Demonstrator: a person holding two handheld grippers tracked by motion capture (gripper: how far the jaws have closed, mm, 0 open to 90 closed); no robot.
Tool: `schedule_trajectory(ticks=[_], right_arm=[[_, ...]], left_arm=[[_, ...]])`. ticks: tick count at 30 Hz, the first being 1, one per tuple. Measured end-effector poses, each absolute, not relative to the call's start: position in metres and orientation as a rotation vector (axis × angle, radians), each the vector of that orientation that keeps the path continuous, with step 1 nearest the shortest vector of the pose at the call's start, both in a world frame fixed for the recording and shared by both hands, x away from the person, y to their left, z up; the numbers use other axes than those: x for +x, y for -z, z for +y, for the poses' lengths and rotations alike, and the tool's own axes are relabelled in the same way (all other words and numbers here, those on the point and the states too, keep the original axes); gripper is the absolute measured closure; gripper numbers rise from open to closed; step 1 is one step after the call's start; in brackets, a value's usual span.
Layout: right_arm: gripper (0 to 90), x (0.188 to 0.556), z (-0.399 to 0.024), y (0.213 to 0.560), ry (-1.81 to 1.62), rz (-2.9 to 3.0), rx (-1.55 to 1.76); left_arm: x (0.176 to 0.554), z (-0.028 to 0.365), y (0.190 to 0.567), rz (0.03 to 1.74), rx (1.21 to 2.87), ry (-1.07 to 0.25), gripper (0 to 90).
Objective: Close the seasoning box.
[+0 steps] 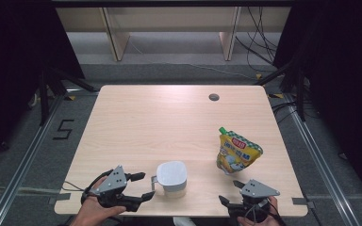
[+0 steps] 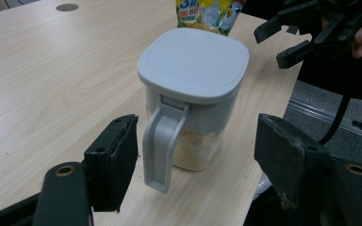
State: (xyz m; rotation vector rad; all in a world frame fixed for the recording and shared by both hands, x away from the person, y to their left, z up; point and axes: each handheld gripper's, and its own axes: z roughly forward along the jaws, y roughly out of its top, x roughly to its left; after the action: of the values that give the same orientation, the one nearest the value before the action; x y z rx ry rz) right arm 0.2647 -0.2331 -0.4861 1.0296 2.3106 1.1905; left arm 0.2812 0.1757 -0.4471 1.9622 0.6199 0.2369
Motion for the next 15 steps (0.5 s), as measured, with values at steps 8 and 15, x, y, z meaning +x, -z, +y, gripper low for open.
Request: schedule_trajectory(ticks=[8,15], right_arm=[[26.6,0.265,-0.233,0.486,-1.195,2.330,1.032],[26.6,0.264,-0.233,0.485,-1.178,2.305,1.016]], left_arm=[[0.277,0.179,0.454,0.606,1.995,-0.267,29.3],[0.273,0.182,0.463,0.625,2.015,-0.251,28.0]])
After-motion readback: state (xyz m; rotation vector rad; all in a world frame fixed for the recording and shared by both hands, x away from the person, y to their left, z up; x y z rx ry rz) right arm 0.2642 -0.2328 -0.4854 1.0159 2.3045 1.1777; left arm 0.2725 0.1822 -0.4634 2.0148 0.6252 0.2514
